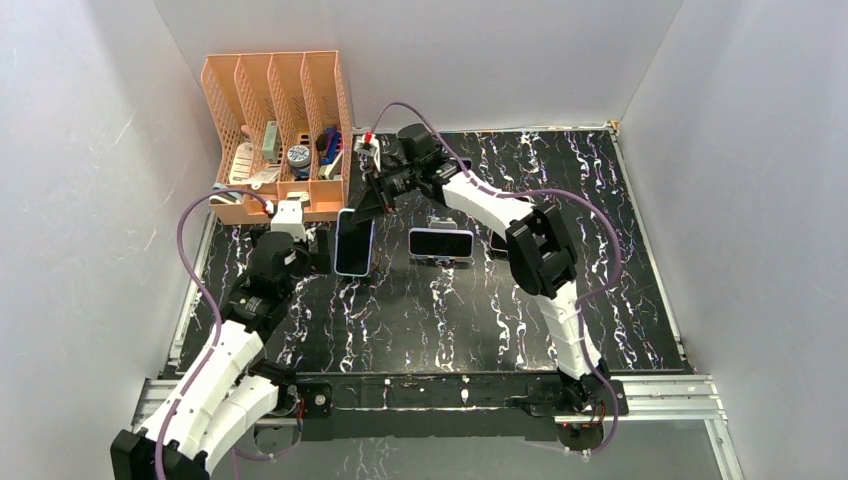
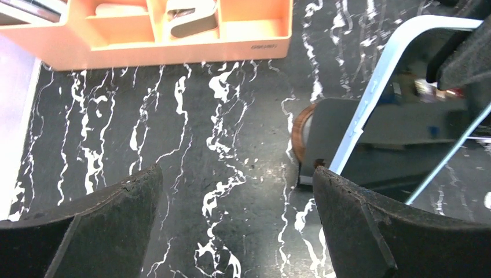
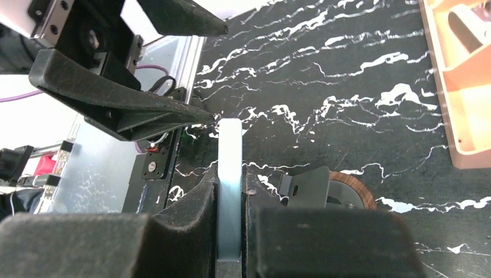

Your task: Place the phone on the phone stand

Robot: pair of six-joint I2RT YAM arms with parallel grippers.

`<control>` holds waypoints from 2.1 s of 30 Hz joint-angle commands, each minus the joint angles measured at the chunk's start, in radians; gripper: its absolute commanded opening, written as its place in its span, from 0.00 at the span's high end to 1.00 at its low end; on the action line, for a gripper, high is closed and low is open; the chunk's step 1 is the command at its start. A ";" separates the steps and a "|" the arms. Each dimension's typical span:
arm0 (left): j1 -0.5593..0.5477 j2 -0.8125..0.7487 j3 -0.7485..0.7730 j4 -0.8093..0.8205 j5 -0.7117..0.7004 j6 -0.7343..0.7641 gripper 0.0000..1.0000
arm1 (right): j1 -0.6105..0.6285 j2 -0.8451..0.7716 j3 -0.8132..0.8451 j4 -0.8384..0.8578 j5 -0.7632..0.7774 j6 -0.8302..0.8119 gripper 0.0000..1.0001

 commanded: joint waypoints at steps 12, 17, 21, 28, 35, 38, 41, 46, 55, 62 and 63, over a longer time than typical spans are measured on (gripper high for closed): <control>0.012 0.079 0.008 -0.033 -0.046 -0.016 0.02 | 0.010 0.124 0.229 -0.183 0.160 -0.026 0.99; 0.013 0.092 0.010 -0.032 -0.035 -0.017 0.02 | 0.011 0.136 0.237 -0.194 0.187 -0.039 0.99; 0.013 0.092 0.010 -0.033 -0.029 -0.016 0.02 | 0.010 0.153 0.257 -0.224 0.197 -0.060 0.99; 0.014 0.097 0.010 -0.032 -0.024 -0.016 0.02 | 0.010 0.167 0.269 -0.249 0.214 -0.076 0.99; 0.014 0.103 0.009 -0.028 -0.020 -0.016 0.02 | 0.010 0.180 0.272 -0.266 0.217 -0.087 0.99; 0.014 0.107 0.010 -0.029 -0.018 -0.015 0.02 | 0.010 0.185 0.270 -0.266 0.217 -0.087 0.99; 0.014 0.111 0.010 -0.028 -0.016 -0.015 0.01 | 0.010 0.189 0.270 -0.268 0.216 -0.087 0.99; 0.015 0.118 0.010 -0.027 -0.014 -0.015 0.02 | 0.010 0.195 0.277 -0.271 0.215 -0.088 0.99; 0.015 0.126 0.010 -0.026 -0.011 -0.014 0.02 | 0.010 0.200 0.284 -0.285 0.212 -0.105 0.63; 0.016 0.133 0.011 -0.026 -0.008 -0.013 0.02 | 0.008 0.204 0.307 -0.313 0.205 -0.125 0.43; 0.016 0.136 0.011 -0.025 -0.007 -0.014 0.02 | 0.008 0.202 0.306 -0.311 0.199 -0.125 0.39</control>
